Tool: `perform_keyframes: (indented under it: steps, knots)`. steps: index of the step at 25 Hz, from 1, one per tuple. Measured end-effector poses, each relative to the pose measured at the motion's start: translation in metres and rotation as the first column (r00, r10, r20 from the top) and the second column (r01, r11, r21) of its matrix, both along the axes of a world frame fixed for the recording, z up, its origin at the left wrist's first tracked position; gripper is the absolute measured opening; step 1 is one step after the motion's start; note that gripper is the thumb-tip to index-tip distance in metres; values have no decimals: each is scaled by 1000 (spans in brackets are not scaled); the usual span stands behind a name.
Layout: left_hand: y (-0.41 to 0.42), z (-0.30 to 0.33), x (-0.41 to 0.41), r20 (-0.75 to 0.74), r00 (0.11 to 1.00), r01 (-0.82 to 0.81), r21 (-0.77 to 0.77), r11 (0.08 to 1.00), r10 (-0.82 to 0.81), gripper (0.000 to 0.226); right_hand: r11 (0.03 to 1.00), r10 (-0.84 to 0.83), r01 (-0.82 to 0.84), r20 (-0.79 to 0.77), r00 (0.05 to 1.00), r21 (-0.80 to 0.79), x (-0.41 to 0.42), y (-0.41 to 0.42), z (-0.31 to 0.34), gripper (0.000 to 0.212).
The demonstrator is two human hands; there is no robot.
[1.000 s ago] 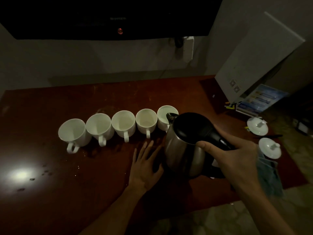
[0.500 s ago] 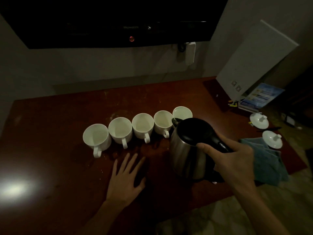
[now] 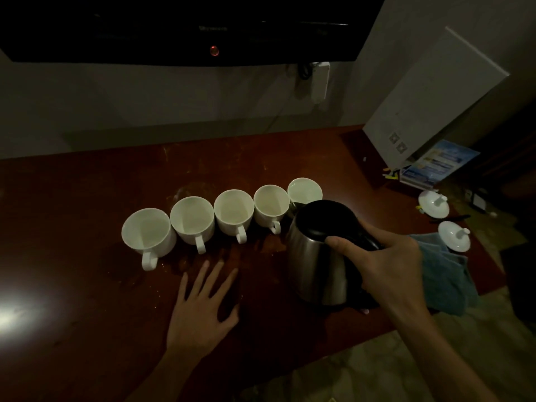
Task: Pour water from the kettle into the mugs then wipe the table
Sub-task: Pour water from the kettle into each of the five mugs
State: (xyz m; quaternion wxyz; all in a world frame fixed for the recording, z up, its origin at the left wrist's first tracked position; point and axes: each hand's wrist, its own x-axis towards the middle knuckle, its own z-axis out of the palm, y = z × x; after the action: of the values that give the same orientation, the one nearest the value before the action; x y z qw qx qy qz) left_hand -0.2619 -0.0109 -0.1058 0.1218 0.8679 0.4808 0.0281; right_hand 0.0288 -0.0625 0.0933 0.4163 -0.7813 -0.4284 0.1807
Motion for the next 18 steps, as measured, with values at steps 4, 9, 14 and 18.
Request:
perform_keyframes:
  steps: [4, 9, 14, 18]
  knots:
    - [-1, 2, 1, 15, 1000, -13, 1, 1000, 13, 75, 999, 34, -34, 3, 999, -31, 7, 8, 2, 62]
    - [-1, 5, 2, 33, 999, -24, 19, 1000, 23, 74, 996, 68, -68, -7, 998, -60, 11, 16, 7, 58]
    - [-2, 4, 3, 36, 999, -32, 15, 999, 32, 75, 994, 66, -68, -26, 997, -87, 13, 22, 11, 66]
    - [-2, 4, 2, 39, 998, -39, -1, 999, 39, 76, 992, 72, -72, -2, 997, -105, 13, 24, 12, 64]
